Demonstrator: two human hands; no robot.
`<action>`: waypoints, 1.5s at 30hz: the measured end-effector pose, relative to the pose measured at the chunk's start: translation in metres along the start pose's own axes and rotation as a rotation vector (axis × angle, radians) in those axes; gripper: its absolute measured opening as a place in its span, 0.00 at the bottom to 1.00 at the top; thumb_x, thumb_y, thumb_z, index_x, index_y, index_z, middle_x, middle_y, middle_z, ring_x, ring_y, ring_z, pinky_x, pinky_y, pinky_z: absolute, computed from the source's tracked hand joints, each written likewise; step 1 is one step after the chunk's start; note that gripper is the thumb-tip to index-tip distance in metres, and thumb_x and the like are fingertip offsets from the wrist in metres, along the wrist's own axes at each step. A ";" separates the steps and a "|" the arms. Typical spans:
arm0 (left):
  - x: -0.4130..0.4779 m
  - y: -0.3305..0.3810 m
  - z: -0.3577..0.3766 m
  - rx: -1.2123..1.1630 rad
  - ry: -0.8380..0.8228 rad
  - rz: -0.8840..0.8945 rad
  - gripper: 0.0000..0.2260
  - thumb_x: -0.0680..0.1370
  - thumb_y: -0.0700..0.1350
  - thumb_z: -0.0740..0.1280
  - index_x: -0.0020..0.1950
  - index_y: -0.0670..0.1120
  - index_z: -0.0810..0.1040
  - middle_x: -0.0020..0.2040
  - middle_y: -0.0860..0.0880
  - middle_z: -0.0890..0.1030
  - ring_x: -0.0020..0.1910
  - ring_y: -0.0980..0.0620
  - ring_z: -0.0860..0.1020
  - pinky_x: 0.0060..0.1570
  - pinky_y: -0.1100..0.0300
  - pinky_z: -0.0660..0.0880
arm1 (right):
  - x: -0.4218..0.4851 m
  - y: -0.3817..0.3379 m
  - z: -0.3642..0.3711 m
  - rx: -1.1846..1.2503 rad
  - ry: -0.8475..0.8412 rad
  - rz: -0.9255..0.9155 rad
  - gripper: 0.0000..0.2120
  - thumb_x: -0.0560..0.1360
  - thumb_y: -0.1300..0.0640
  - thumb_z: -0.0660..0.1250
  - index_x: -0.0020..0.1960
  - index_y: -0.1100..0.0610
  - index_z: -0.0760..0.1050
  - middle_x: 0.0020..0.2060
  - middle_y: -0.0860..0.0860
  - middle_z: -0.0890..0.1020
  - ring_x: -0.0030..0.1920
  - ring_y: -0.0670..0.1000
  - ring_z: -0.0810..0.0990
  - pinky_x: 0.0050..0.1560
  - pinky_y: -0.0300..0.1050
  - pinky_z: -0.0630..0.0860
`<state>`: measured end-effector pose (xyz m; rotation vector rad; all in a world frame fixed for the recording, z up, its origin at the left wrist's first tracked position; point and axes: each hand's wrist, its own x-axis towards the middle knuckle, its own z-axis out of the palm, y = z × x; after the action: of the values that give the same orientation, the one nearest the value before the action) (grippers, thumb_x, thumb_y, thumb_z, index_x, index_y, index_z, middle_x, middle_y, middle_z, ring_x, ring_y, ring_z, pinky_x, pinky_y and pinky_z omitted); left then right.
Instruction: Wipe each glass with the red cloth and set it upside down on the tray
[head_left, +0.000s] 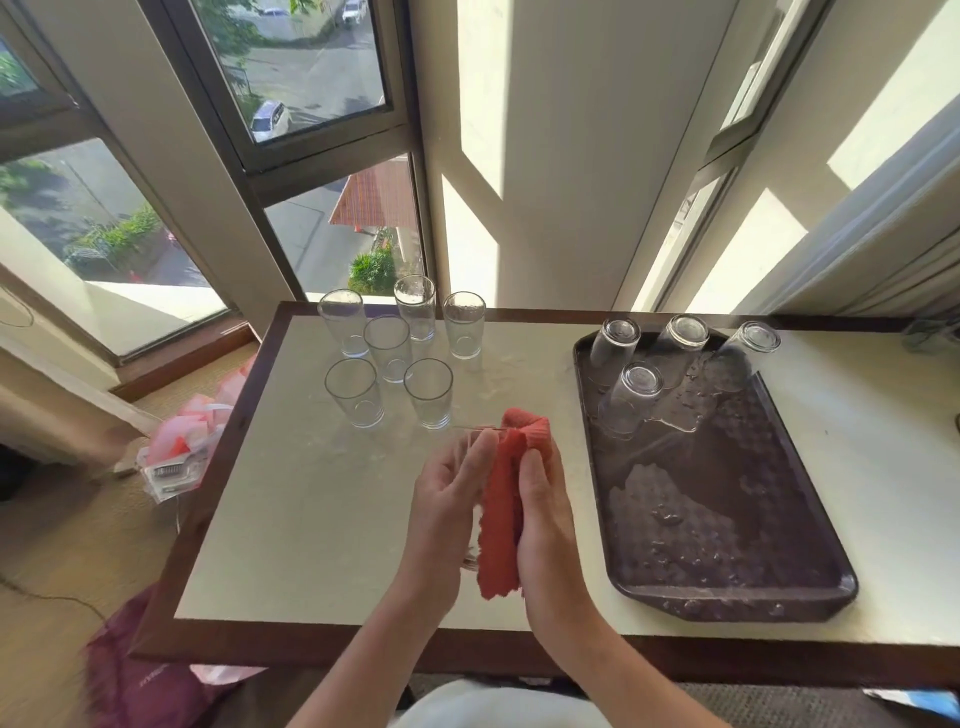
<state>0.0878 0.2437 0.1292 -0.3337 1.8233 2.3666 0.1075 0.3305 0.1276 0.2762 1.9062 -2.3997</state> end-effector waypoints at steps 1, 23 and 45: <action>-0.001 0.000 0.000 0.022 0.003 0.021 0.29 0.72 0.65 0.70 0.53 0.38 0.79 0.42 0.43 0.79 0.39 0.49 0.77 0.40 0.56 0.75 | 0.001 0.003 -0.001 -0.010 0.022 0.001 0.19 0.77 0.41 0.55 0.66 0.42 0.69 0.43 0.38 0.84 0.43 0.41 0.84 0.42 0.40 0.80; 0.004 -0.006 -0.005 -0.080 0.027 -0.110 0.45 0.53 0.68 0.80 0.59 0.41 0.77 0.47 0.43 0.84 0.46 0.47 0.84 0.38 0.57 0.80 | 0.016 0.016 0.003 -0.083 -0.016 0.076 0.22 0.76 0.36 0.57 0.67 0.41 0.71 0.55 0.49 0.84 0.54 0.52 0.84 0.52 0.51 0.81; -0.008 -0.004 0.011 -0.086 0.069 -0.011 0.32 0.61 0.51 0.81 0.62 0.43 0.77 0.48 0.45 0.86 0.51 0.48 0.85 0.44 0.63 0.80 | 0.034 -0.011 -0.006 0.194 0.102 0.353 0.25 0.80 0.41 0.58 0.59 0.60 0.80 0.52 0.64 0.84 0.54 0.66 0.82 0.55 0.57 0.80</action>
<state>0.0958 0.2555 0.1300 -0.4389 1.7461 2.4606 0.0731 0.3405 0.1304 0.6949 1.5035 -2.3623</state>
